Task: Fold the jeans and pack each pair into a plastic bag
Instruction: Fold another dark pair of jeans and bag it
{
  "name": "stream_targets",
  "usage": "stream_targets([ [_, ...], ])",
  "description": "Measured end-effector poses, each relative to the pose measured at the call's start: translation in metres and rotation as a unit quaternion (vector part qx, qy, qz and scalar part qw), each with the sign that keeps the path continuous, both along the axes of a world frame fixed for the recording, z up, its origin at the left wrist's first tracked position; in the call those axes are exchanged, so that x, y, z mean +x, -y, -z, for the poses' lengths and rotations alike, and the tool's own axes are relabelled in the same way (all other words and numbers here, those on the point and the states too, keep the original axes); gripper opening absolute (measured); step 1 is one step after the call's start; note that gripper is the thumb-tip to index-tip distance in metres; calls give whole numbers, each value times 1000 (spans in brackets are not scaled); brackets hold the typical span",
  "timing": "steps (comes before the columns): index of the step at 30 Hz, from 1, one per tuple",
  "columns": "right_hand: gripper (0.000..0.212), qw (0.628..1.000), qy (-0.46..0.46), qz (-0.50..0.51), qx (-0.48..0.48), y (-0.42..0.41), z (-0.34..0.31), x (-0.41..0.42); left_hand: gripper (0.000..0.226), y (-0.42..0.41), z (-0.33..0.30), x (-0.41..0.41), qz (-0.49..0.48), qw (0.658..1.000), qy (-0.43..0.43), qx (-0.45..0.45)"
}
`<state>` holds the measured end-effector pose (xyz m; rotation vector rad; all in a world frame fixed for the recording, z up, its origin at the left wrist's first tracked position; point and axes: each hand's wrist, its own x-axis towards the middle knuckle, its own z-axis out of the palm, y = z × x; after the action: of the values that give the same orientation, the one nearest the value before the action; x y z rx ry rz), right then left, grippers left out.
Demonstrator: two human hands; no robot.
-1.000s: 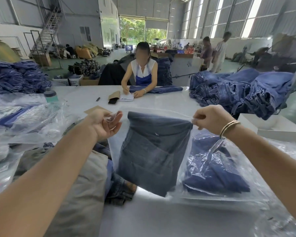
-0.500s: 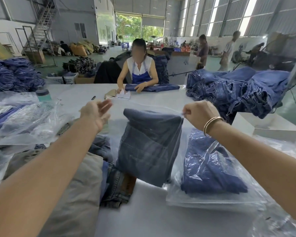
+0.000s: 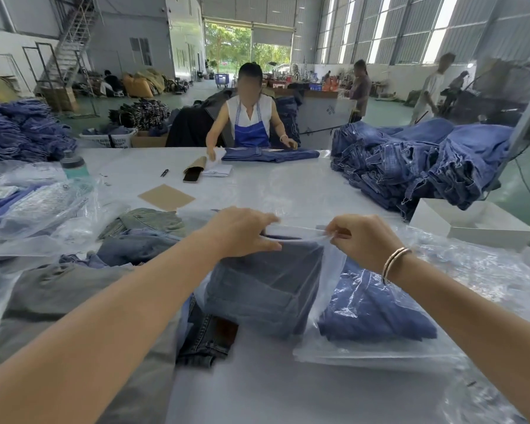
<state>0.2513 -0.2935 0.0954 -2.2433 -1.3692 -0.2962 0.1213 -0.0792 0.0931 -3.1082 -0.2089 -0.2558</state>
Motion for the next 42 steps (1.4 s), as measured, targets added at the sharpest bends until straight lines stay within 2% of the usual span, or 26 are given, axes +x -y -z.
stream_targets([
  [1,27,999,-5,-26,45,3,3,-1,41,0,2,1,10,1000,10,-18],
  [2,33,993,-7,-51,107,6,6,0,27,-1,4,0,20,999,28,-39],
  [4,49,974,-32,-50,220,13,14,3,31,-7,10,-4,31,995,59,-75],
  [5,57,968,-81,-34,234,16,19,5,34,-10,13,-6,30,992,75,-92],
  [7,65,953,-247,-8,174,15,28,7,36,-14,15,-11,27,989,93,-113],
  [8,62,939,-318,-8,134,13,35,7,36,-15,15,-14,30,988,94,-122],
  [10,42,925,-362,-9,116,8,47,9,37,-17,14,-19,37,986,90,-135],
  [12,24,914,-369,-15,166,2,55,8,42,-18,14,-24,38,984,93,-144],
  [14,19,897,-387,-15,215,-4,57,4,48,-21,15,-28,29,983,99,-149],
  [16,14,903,-367,-14,223,-8,54,-2,49,-24,16,-32,14,983,99,-157],
  [19,11,934,-273,-5,230,-12,48,-9,46,-29,17,-37,-12,983,94,-154],
  [22,13,954,-168,-3,250,-14,40,-14,20,-24,13,-41,-7,985,115,-125],
  [24,14,961,-131,-4,245,-19,35,-19,43,-9,5,-38,33,980,152,-124],
  [26,13,964,-114,-16,240,-25,33,-26,51,13,-6,-29,92,967,203,-126],
  [31,16,971,-53,-55,228,-29,32,-34,18,47,-24,-9,157,955,232,-93],
  [37,17,963,-71,-56,254,-27,37,-36,16,48,-15,-6,179,951,251,-10],
  [40,13,948,-155,-40,274,-28,40,-34,14,36,-5,-14,166,954,249,16],
  [42,22,932,-217,-19,289,-26,41,-27,13,20,4,-25,143,961,233,34],
])
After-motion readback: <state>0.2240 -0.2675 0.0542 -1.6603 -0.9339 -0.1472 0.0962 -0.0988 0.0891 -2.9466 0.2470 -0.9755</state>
